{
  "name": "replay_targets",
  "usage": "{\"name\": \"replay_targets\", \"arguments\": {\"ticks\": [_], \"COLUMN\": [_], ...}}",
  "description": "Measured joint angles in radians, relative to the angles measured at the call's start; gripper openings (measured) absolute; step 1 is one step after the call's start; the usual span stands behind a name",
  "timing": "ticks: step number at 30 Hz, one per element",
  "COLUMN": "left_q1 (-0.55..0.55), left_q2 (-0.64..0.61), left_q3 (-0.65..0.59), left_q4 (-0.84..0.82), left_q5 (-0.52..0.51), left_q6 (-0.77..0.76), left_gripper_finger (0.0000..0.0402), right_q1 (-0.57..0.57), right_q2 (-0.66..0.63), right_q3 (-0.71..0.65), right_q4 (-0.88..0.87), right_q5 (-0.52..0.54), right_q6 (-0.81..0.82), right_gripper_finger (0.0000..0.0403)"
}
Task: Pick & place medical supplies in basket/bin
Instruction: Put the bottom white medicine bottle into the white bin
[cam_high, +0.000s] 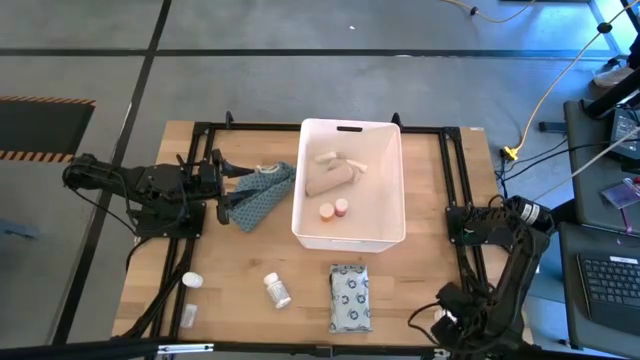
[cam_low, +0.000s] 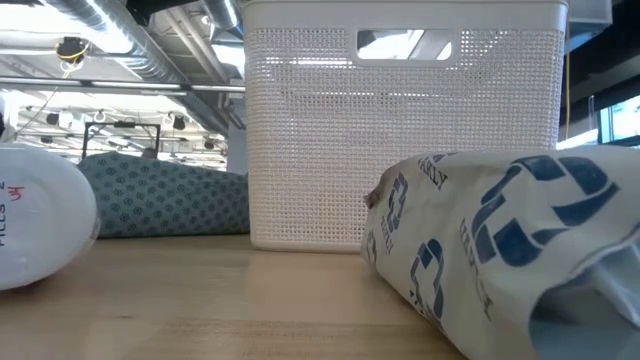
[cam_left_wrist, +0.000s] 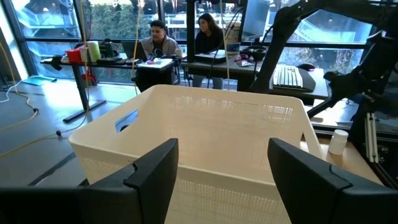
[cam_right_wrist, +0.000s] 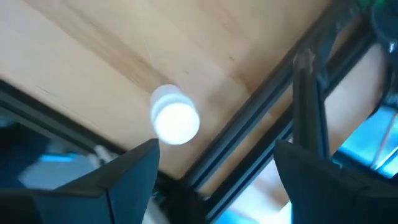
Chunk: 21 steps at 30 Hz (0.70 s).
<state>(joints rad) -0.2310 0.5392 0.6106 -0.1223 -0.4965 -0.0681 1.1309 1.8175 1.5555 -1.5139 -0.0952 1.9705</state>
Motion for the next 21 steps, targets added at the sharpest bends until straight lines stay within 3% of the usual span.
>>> {"name": "replay_targets", "arguments": {"ticks": [4,9,21], "left_q1": [0.000,0.000,0.000], "left_q2": [0.000,0.000,0.000], "left_q3": [0.000,0.000,0.000], "left_q4": [0.000,0.000,0.000], "left_q5": [0.000,0.000,-0.003], "left_q6": [0.000,0.002,0.000], "left_gripper_finger": [0.0242,0.0242,0.0242], "right_q1": [0.000,0.000,0.000], "right_q2": [0.000,0.000,0.000], "right_q3": [-0.053,-0.095,-0.152], "right_q4": [0.053,0.138,0.219], "right_q5": [0.000,-0.001,-0.012], "right_q6": [-0.145,-0.215,-0.199], "right_gripper_finger": [0.0316,0.0316,0.0316]}}
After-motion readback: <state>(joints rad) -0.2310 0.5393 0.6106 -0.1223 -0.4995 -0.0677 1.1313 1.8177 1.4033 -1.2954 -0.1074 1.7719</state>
